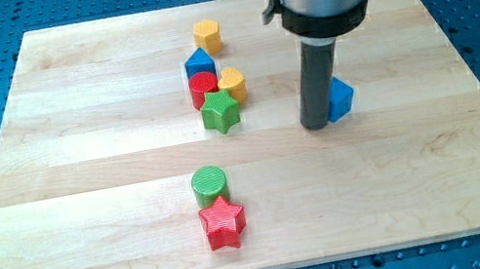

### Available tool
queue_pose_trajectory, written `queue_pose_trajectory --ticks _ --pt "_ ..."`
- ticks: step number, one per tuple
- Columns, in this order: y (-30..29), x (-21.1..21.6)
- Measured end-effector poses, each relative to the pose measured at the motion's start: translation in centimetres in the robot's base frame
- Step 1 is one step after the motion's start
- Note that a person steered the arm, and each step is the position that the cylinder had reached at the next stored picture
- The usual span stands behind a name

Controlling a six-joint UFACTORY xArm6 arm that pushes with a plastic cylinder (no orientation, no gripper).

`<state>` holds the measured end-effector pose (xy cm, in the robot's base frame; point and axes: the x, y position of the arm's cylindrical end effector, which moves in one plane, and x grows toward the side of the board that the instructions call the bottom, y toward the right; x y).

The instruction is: Slide the blue cube to the right of the yellow heart

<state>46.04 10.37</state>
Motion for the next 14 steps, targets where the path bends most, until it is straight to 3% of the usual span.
queue_pose_trajectory --ticks 1,2,3,4,5,9,10,14 --pt "6.0 0.9" --pt "6.5 0.0" --pt "1.9 -1.1" --pt "7.4 -1.2" --pt "7.7 -4.5" --pt "-1.4 -4.2" --pt "-2.0 -1.2" --pt "-5.1 -1.9"
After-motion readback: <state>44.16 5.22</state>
